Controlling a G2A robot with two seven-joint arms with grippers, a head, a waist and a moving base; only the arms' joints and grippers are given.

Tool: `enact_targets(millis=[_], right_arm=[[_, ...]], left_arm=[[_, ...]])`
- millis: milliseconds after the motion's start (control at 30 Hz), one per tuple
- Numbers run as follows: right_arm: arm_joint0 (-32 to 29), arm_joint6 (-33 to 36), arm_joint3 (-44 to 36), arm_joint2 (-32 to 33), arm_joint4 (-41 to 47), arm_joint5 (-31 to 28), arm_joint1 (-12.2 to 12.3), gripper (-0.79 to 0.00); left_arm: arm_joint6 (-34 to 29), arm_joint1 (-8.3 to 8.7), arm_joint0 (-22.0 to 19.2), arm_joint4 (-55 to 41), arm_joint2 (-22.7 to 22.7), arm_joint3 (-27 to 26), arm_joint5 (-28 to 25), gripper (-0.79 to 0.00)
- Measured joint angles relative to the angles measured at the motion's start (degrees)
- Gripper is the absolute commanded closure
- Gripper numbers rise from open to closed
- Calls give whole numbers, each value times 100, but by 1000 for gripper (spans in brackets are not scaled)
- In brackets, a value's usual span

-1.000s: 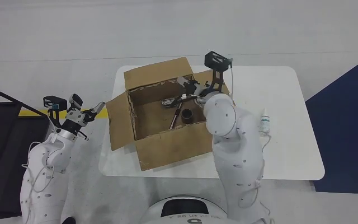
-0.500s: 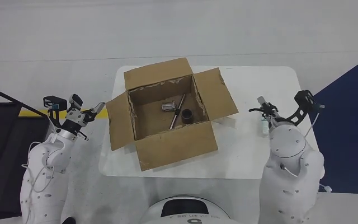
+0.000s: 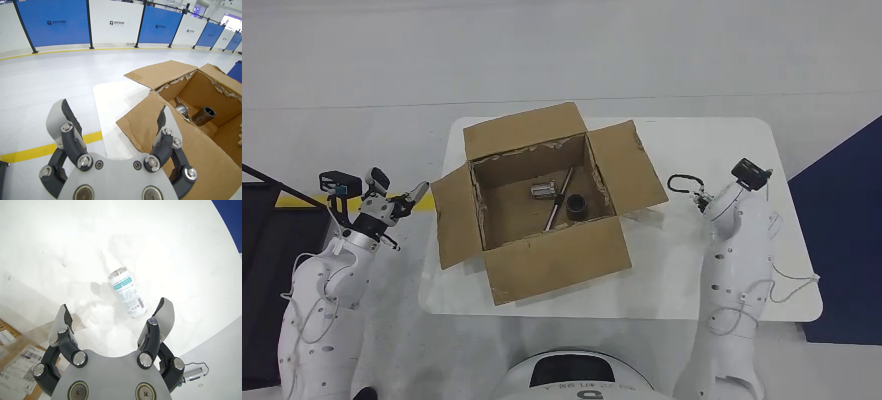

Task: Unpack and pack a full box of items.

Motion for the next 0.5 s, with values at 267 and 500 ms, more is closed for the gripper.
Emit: enact_targets(millis=[267, 500], right_arm=[[385, 54, 617, 271, -343, -58, -50, -385], [518, 200, 952, 281, -517, -203, -93, -345]], left_arm=[[0, 0, 0, 0, 0, 0, 0, -785], [0, 0, 0, 0, 0, 0, 0, -785]])
